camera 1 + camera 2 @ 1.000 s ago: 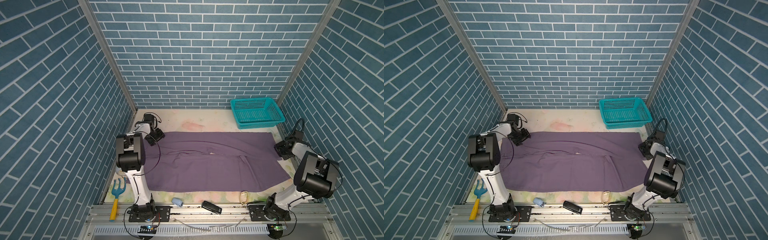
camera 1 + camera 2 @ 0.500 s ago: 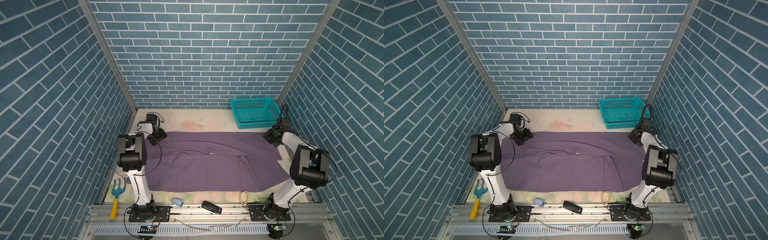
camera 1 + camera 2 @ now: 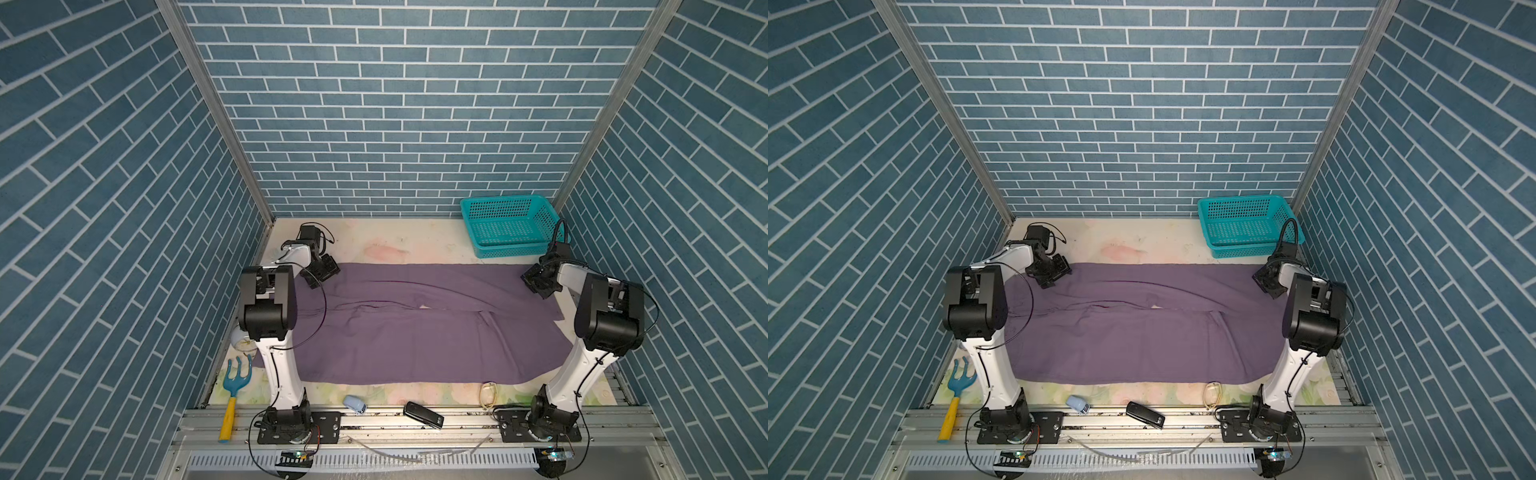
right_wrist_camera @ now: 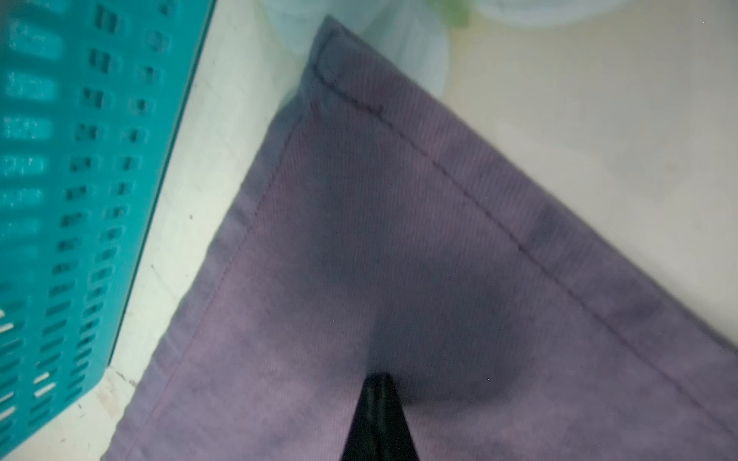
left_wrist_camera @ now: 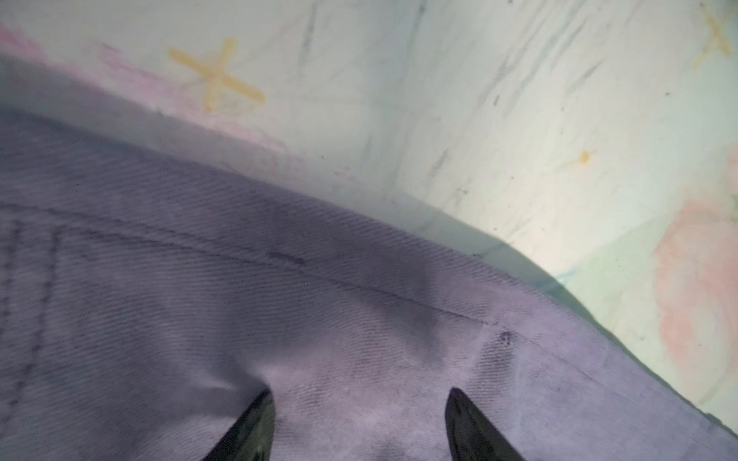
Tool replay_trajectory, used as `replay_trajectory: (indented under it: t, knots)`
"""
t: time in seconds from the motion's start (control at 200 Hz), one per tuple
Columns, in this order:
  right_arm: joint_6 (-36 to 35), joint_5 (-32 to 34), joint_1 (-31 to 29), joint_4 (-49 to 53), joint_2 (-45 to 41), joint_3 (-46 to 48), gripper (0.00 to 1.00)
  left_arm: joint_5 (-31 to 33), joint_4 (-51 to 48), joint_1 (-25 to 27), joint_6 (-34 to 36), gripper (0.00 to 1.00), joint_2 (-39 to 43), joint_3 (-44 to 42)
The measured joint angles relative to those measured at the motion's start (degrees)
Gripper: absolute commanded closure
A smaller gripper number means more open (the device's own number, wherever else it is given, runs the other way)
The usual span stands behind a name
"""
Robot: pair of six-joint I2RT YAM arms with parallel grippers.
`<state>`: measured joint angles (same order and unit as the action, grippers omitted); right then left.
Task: Fold and stack the trousers
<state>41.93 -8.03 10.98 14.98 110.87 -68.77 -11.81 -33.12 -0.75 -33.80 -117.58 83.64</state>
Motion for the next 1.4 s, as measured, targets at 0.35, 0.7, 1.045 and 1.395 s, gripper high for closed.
replay_trajectory:
  t: [0.35,0.7,1.045,1.395]
  knots:
    - [0.3,-6.0,2.0,-1.3,10.3,-13.0,1.00,-3.3,-0.6,3.1,1.7,0.29,-6.4,9.7]
    - [3.7,-11.7,3.2,4.1,18.4,-25.9,1.00,-4.3,-3.7,7.8,2.5,0.30,-15.2,24.0]
    - [3.1,-13.2,3.5,-0.2,15.3,-20.0,1.00,-1.3,-5.7,7.8,2.4,0.30,-13.6,22.0]
    - [1.0,-13.0,1.8,-4.8,-3.5,-2.0,1.00,2.0,-8.1,4.7,1.4,0.29,-2.7,8.3]
